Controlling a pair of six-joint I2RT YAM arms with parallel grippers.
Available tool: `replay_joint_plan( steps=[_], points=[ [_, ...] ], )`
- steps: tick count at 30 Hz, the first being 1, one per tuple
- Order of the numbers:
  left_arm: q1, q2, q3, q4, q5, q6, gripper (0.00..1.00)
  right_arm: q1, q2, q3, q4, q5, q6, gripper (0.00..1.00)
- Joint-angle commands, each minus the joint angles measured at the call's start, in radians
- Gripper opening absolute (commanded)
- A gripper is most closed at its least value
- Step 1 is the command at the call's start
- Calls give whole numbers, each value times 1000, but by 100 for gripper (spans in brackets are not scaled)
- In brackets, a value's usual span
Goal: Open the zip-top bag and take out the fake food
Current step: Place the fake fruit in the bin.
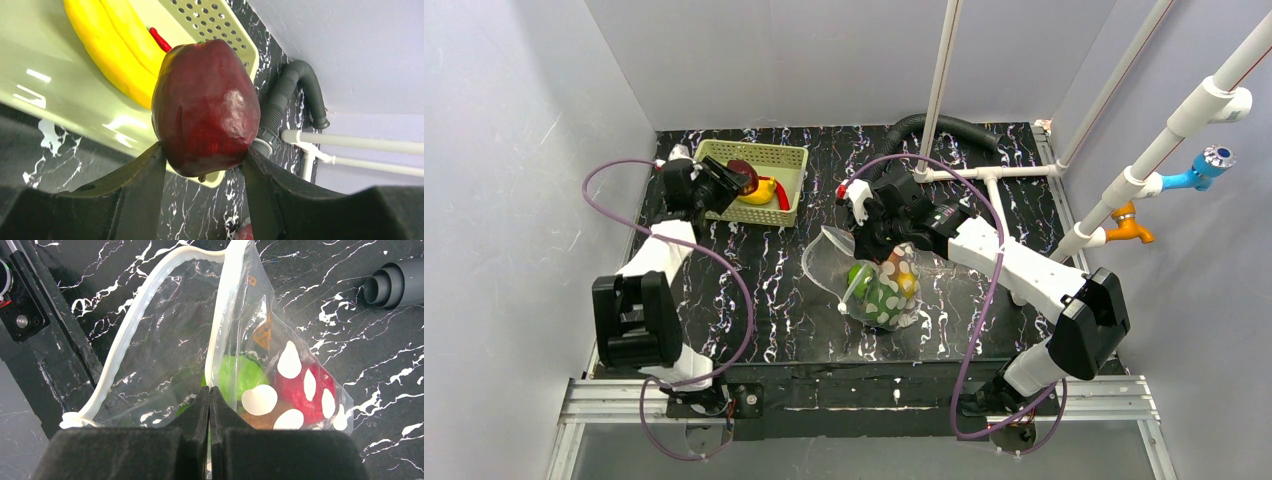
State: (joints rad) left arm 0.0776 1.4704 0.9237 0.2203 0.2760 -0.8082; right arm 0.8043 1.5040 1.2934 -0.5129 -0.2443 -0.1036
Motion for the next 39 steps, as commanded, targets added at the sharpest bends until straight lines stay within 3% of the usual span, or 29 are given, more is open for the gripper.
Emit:
replay_joint_plan(
  steps=[1, 5, 9, 13, 21, 26, 35, 39],
  points=[
    [9, 88, 141, -175, -38, -2, 0, -6, -29, -2, 25, -15, 5, 1],
    [10, 181, 256, -312, -69, -1, 0, -6, -28, -2, 25, -11, 5, 1],
    [9, 220, 310, -353, -78, 10, 0, -6, -25, 0, 24, -10, 4, 1],
    [9, 238, 331, -366, -69, 18, 6, -6, -20, 0, 24, -12, 4, 1],
    [10, 245, 339, -373, -49, 23, 47, -6, -22, -5, 24, -15, 4, 1],
    [9, 222, 328, -347, -15, 28, 65, -6, -31, -11, 25, -22, 2, 1],
    [10, 47, 202, -255, 69, 93, 94, -8, -60, -28, 20, -57, -18, 1],
    [11, -75, 73, -176, 125, 108, 98, -13, -89, -50, 17, -108, -31, 1]
  ],
)
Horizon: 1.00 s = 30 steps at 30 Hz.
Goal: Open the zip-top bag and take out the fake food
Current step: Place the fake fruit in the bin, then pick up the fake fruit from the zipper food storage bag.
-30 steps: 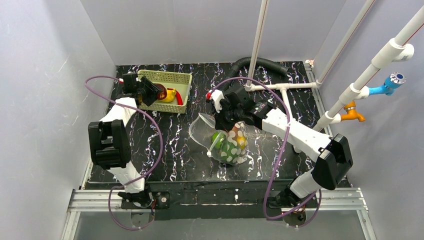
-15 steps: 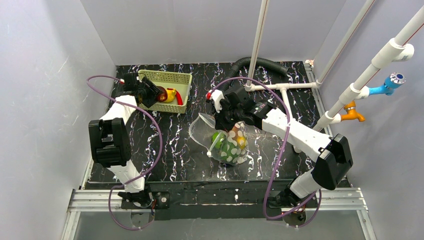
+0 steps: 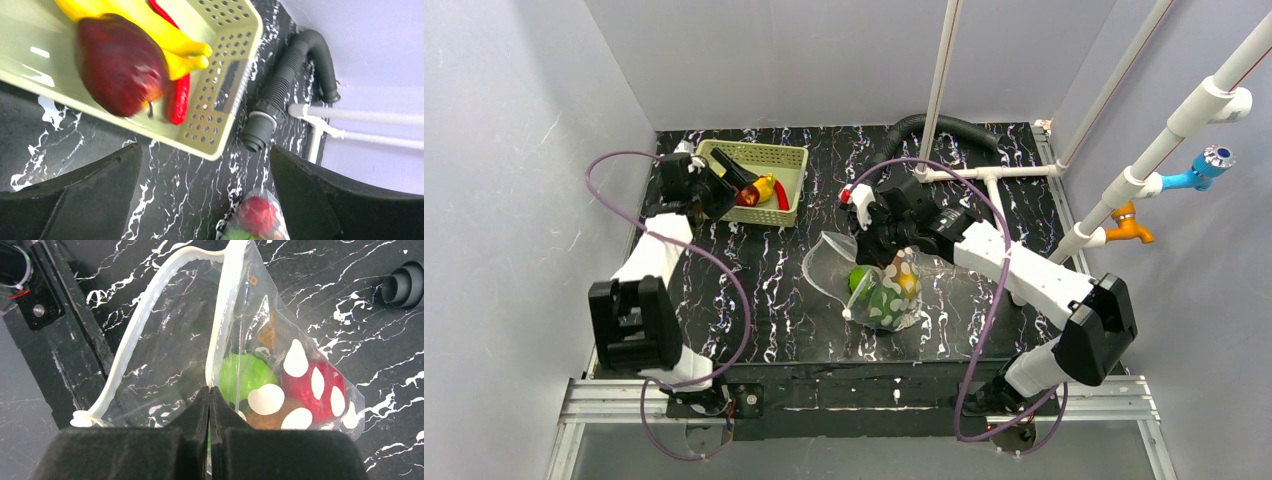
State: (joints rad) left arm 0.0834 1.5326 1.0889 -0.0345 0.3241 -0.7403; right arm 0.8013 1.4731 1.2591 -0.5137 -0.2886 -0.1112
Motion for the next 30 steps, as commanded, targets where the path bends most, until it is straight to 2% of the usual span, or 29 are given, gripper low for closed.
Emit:
replay_joint_plan(
  steps=[1, 10, 16, 21, 24, 30],
  points=[
    [5, -172, -123, 91, 83, 41, 98, -13, -68, -23, 19, -74, -29, 1],
    [16, -419, -330, 147, 172, -14, 98, -68, -155, -83, 12, -207, -80, 1],
    [18, -564, -463, 290, 381, -132, 98, -101, -187, -106, -3, -281, -122, 1],
    [-3, -662, -521, 234, 552, -126, 98, -122, -204, -129, -5, -330, -139, 1],
    [-63, -768, -580, 176, 532, -86, 98, -140, -215, -133, -17, -365, -156, 1],
    [-284, -921, -657, 96, 404, -32, 98, -169, -226, -145, -40, -443, -193, 1]
  ],
)
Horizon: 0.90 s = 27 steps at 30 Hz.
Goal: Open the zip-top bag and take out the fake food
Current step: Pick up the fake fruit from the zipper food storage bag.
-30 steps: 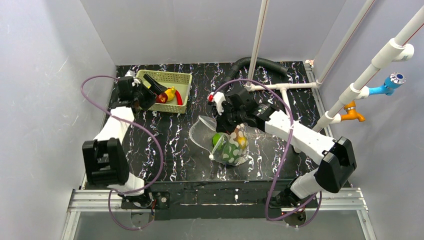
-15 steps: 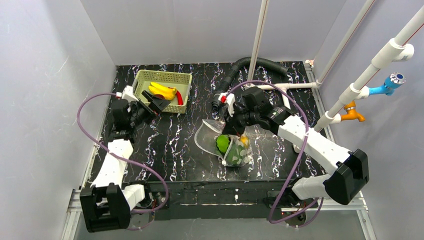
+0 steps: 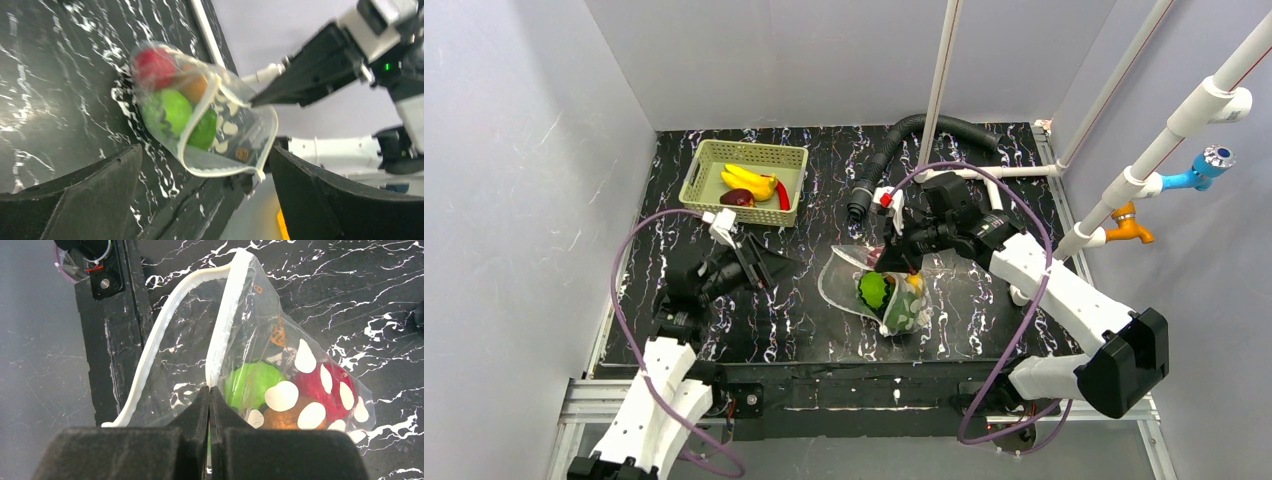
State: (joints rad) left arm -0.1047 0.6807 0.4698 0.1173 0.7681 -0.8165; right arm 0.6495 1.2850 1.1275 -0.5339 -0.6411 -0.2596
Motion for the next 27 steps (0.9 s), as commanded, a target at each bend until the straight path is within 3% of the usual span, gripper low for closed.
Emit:
replay_joint_plan(
  steps=[1, 8, 15, 27],
  points=[
    [-119, -84, -47, -55, -55, 47, 98, -20, -39, -17, -24, -106, -54, 1],
    [-262, -135, -91, -47, -116, 55, 98, -34, -35, -18, -41, -140, -90, 1],
    [-485, -146, -120, -37, -238, 116, 98, -47, -38, -30, -37, -160, -99, 1],
    [-781, 38, -88, 64, -474, 190, 98, -54, -43, -48, -28, -168, -99, 1]
  ],
)
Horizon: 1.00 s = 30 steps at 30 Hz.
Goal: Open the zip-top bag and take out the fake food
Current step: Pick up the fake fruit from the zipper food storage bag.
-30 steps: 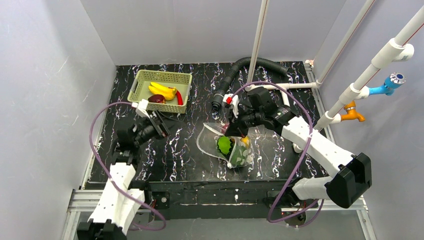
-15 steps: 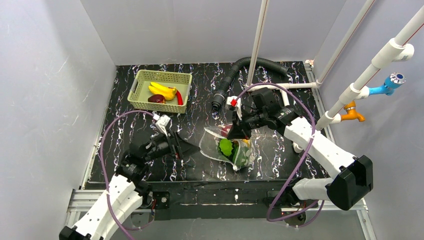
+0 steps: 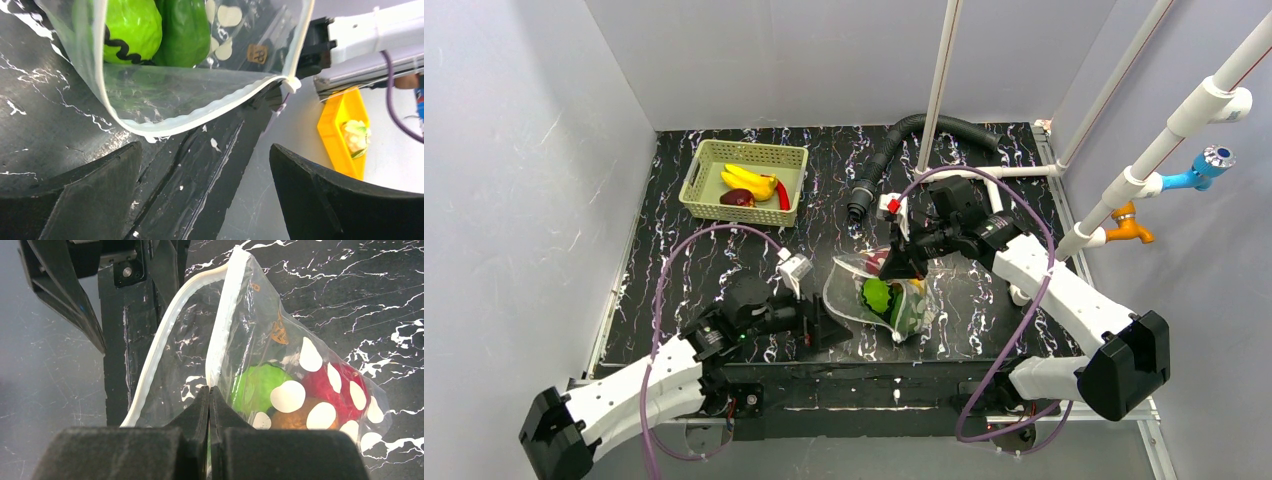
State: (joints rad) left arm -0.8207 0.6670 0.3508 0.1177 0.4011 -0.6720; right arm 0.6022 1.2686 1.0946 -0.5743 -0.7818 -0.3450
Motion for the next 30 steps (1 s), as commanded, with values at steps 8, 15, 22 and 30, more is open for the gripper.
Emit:
replay_joint_plan(
  steps=[8, 15, 22, 30],
  points=[
    [-139, 96, 40, 104, -240, 74, 98, -12, -41, -33, 20, -28, -15, 1],
    [-150, 18, -13, 143, -356, 13, 98, -16, -46, -36, 23, -37, -15, 1],
    [-149, -32, -78, 230, -371, -34, 98, -19, -52, -42, 27, -38, -14, 1],
    [-149, -44, -7, 110, -360, 32, 98, -22, -52, -46, 30, -41, -11, 1]
  ],
)
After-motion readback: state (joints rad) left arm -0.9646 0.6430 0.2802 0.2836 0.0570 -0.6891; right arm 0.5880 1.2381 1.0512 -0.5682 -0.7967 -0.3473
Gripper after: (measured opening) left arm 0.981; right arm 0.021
